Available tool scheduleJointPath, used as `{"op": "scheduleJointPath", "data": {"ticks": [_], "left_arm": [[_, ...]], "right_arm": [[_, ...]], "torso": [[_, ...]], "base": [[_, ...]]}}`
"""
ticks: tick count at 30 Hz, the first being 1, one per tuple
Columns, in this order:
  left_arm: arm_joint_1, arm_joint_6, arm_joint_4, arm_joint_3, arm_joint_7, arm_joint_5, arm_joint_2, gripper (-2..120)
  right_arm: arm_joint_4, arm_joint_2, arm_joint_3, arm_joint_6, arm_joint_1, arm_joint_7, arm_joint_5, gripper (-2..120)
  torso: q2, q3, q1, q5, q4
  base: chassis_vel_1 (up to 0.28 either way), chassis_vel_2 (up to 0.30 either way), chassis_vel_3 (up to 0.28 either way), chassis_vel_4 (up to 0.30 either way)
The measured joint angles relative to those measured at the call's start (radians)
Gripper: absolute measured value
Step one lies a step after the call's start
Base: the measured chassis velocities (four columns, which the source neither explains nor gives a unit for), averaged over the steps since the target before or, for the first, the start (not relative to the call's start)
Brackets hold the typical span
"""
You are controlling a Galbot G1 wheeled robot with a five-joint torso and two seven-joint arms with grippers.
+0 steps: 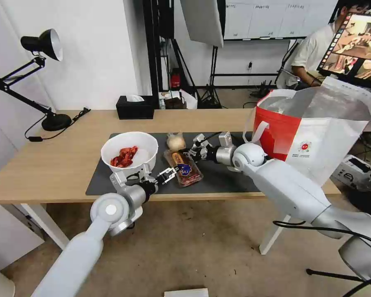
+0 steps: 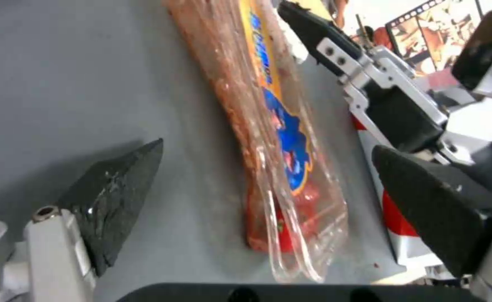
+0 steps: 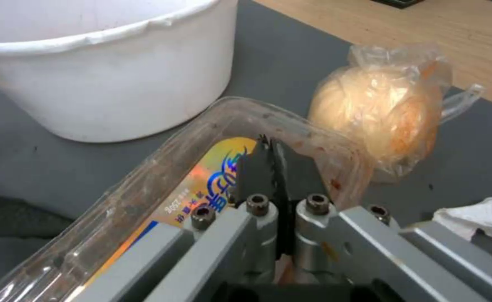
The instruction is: Pick up the trash from the table and place it into the takeout bag.
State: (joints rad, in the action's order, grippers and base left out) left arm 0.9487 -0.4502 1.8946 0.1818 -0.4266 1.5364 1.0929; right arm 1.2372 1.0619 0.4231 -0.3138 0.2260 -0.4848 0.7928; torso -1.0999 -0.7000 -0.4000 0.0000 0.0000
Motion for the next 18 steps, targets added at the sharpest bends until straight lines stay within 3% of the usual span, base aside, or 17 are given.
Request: {"op": "scheduleJointPath", "data": {"ticks": [9, 18], "left_arm": [[-0.033, 0.035, -0.026, -0.017, -0.038, 0.018, 0.019, 100], [-0.066, 0.067, -0.026, -0.046, -0.141, 0.022, 0.052, 100]], "right_arm": [[0.001, 0.001, -0.003, 0.0, 0.007, 0.002, 0.0, 0], [0.001, 0.0, -0.006, 0.0, 0.006, 0.004, 0.0, 0]], "torso": [[0.0, 0.0, 0.0, 0.0, 0.0], [0.0, 0.0, 0.0, 0.0, 0.0]], "base": [[0.0, 0.0, 0.0, 0.0], [0.0, 0.0, 0.0, 0.0]]}}
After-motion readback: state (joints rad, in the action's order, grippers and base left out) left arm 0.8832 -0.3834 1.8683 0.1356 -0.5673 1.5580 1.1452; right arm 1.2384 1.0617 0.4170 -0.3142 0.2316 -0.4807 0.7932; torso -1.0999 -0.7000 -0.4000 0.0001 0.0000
